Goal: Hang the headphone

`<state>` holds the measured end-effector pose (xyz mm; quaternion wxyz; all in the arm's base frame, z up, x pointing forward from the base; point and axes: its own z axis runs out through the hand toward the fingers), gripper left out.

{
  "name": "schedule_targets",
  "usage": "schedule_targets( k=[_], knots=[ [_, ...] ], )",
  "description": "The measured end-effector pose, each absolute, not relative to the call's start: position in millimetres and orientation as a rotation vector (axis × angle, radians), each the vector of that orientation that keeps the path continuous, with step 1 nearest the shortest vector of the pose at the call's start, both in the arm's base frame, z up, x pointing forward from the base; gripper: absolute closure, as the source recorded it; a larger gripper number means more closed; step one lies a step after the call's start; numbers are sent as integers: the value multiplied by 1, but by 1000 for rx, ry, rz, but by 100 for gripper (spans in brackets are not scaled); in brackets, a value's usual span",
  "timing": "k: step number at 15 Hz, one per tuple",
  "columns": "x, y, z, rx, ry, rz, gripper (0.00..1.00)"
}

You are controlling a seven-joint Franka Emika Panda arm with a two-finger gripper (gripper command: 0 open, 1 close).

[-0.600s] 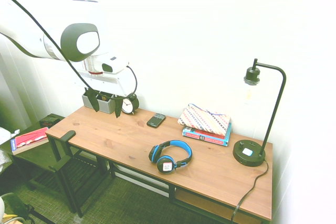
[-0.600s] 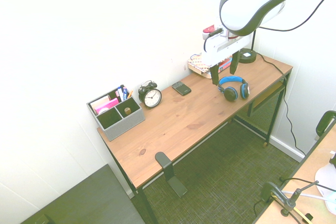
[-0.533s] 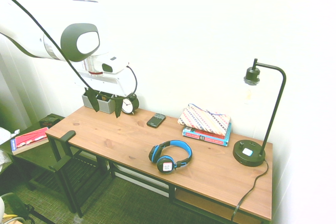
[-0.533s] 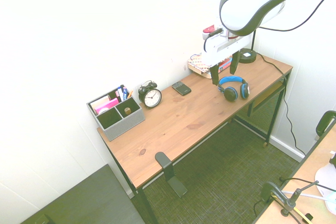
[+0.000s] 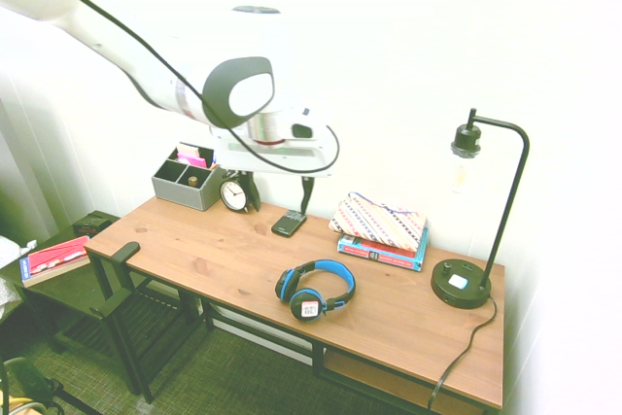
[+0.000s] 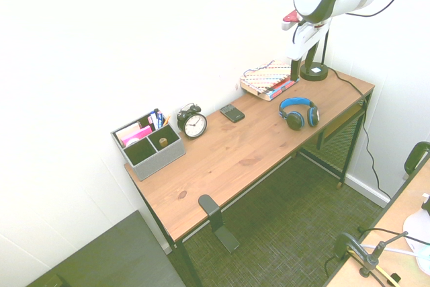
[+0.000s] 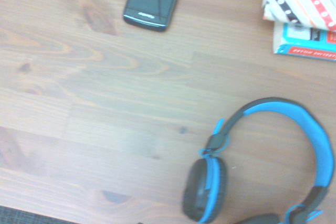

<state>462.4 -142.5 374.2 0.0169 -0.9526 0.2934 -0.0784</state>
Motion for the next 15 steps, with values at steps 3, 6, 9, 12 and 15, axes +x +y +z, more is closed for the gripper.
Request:
schedule_targets(
  k=[3,6,9,12,15],
  knots=[
    [477,-197,340,-3014,829,-230,0],
    [489,-218,279,-3022,862,-204,0],
    [509,-225,238,-3037,882,-215,100],
    [526,-230,221,-3031,900,-219,100],
    [535,-233,205,-3011,926,-201,100]
  ],
)
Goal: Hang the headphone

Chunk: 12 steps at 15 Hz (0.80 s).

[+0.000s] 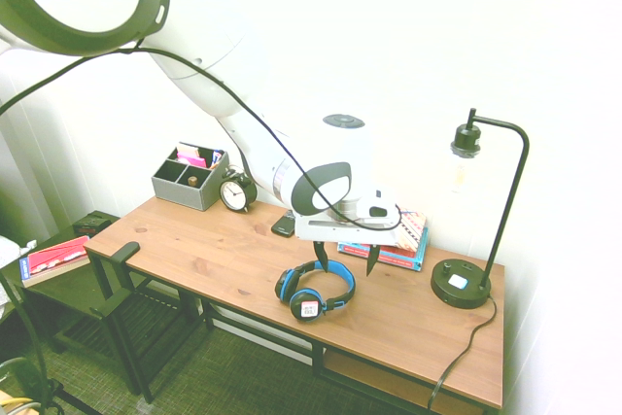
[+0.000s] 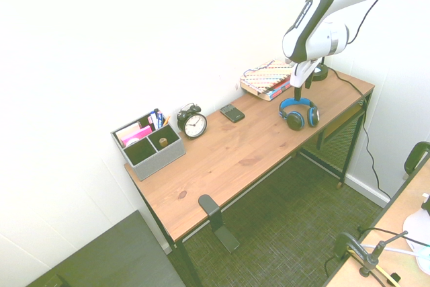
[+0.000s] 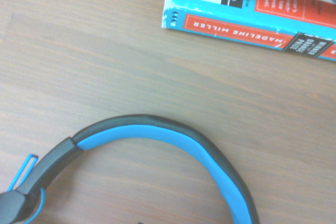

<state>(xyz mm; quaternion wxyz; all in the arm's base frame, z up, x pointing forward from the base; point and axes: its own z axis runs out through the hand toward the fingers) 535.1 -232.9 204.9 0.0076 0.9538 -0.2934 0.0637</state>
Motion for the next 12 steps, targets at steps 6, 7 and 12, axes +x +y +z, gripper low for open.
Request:
schedule_targets(
  k=[6,7,12],
  knots=[
    [544,-233,178,2982,-937,159,100],
    [543,-234,174,2980,-939,152,100],
    [542,-238,167,2974,-948,147,100]
  ],
)
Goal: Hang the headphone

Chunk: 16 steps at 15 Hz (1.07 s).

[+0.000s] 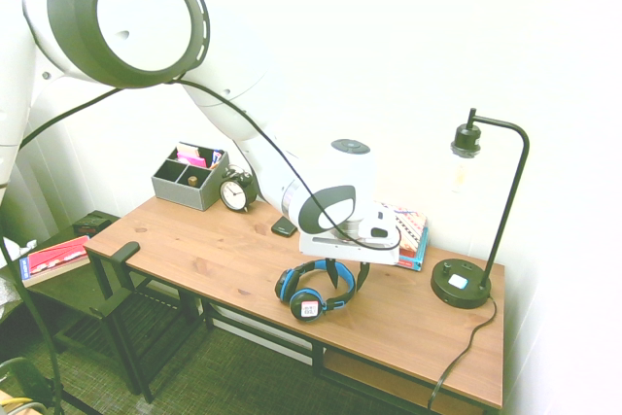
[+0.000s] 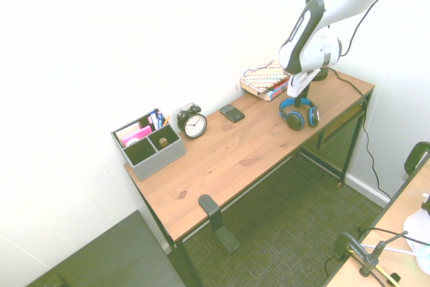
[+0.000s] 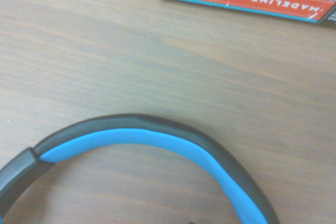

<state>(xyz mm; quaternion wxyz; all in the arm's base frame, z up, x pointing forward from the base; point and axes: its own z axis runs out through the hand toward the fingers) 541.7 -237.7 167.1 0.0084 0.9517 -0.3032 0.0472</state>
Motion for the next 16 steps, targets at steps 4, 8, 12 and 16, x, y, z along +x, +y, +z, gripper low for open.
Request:
schedule_targets(
  k=[4,8,12,16],
  knots=[
    [541,-240,167,2972,-953,149,100],
    [541,-239,167,2969,-963,147,100],
    [538,-240,207,2976,-993,62,100],
    [534,-213,330,3038,-902,76,100]
  ],
)
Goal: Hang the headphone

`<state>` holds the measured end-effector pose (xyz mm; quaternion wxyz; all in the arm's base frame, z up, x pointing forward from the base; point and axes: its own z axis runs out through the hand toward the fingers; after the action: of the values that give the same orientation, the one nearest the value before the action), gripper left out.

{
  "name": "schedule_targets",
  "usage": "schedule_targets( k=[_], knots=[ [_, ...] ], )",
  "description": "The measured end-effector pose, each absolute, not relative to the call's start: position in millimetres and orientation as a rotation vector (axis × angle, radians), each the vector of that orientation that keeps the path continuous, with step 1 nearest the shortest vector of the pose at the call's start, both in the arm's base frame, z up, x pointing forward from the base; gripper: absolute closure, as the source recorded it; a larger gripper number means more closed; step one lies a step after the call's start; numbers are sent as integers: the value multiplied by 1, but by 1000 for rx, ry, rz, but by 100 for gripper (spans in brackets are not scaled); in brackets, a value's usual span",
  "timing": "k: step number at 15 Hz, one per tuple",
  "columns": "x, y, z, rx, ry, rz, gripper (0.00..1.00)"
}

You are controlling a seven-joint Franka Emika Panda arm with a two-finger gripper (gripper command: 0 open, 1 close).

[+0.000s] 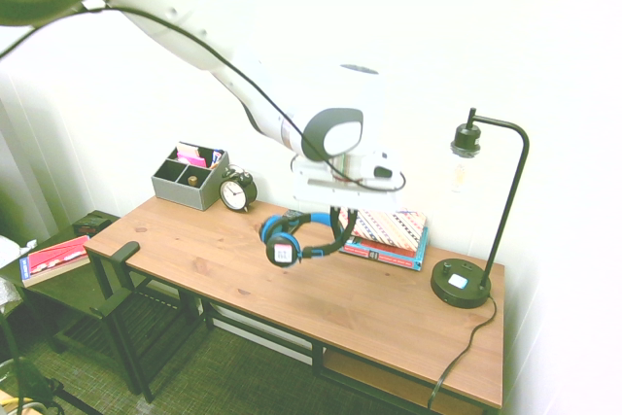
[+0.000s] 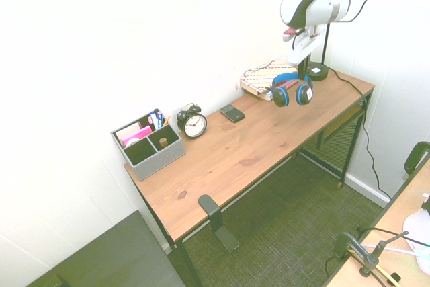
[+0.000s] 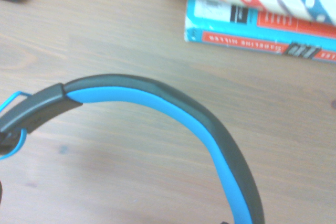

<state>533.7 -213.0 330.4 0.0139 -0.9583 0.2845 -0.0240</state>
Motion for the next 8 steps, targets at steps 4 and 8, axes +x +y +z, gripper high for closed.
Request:
schedule_targets(
  k=[4,8],
  knots=[
    [507,-104,391,-3008,752,-206,100],
    [435,35,389,-3065,563,-195,100]
  ],
)
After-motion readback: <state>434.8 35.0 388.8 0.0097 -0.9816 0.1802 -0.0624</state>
